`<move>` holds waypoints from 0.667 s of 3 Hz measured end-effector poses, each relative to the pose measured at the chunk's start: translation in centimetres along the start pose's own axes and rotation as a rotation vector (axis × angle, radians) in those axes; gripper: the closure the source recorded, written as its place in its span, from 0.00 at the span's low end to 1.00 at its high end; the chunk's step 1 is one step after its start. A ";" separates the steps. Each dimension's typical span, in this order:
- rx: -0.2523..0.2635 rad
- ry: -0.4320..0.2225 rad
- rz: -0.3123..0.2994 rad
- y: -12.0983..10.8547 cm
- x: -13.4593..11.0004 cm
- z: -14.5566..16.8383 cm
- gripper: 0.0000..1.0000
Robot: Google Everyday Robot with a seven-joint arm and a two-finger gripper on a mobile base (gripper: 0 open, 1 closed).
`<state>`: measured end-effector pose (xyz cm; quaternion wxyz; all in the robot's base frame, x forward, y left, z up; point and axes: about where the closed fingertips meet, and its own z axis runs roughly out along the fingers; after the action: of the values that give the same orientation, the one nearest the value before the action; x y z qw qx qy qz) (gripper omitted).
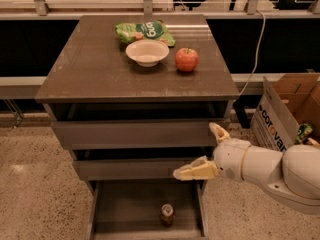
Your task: Pick orange can from bottom drawer and place on counter
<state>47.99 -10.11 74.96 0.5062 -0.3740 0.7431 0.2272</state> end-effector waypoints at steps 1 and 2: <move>-0.025 0.036 -0.015 0.3 0.2 0.3 0.00; -0.131 0.069 -0.115 1.1 3.0 2.4 0.00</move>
Offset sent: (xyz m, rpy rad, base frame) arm -0.0012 0.0111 -0.1778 -0.1678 -0.0559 0.4610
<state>47.91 -8.72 71.25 0.4672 -0.4561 0.7208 0.2328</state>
